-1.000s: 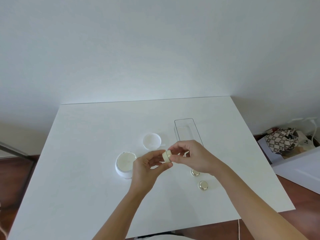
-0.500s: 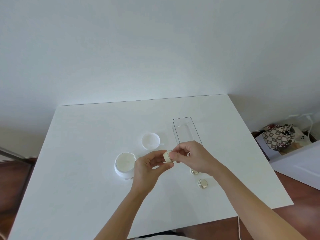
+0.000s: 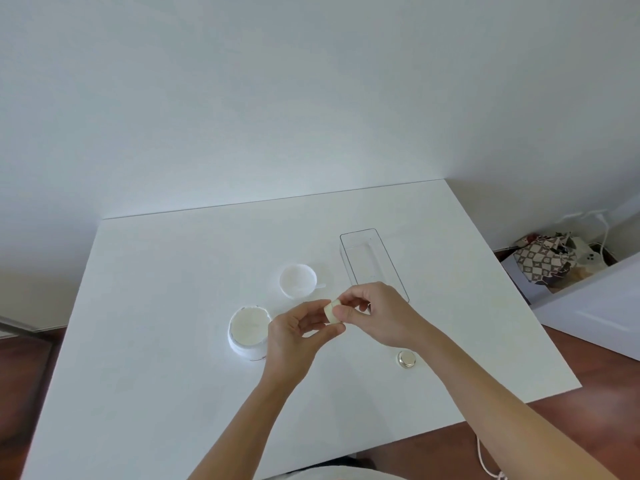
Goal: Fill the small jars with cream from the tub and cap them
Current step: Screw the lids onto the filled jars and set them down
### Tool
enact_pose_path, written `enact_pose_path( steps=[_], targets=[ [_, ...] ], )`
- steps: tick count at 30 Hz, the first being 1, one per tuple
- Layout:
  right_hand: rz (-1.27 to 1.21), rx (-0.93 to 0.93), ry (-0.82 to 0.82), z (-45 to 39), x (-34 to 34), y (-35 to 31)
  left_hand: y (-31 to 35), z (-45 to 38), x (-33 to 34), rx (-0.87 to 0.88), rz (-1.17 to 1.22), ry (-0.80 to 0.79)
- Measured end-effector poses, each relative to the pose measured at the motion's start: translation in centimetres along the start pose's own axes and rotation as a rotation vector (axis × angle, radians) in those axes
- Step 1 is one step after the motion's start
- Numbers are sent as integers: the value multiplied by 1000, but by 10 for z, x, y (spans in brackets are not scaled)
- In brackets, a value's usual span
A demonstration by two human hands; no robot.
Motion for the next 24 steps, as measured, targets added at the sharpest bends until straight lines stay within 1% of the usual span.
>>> enact_pose_path(
  steps=[9,13,17,20,22,24],
  targets=[
    [-31,98,27,12,2,16,-10,0,13,64,-89,-28],
    [-107,156,36,24,-5,40,-20,-5,37,56,-155,-105],
    [-253,292,136,42,-21,82,-40,-14,67,26,-364,-230],
    [-413,363,202,53,-38,117,-61,-19,90,37,-600,-335],
    [-477,372,207,55,-48,134,-76,-21,107,49,-771,-399],
    [-487,371,187,52,-55,147,-90,-23,121,46,-898,-428]
  ],
)
Point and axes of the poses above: each hand's wrist, its own z-axis away from the middle knuckle, its own x-axis out of the palm, y = z × x, the point moved 4 cm from there along -z, towards the middle knuckle, and after that the axes turned 8 degrees about z, right-handed, at the moved point
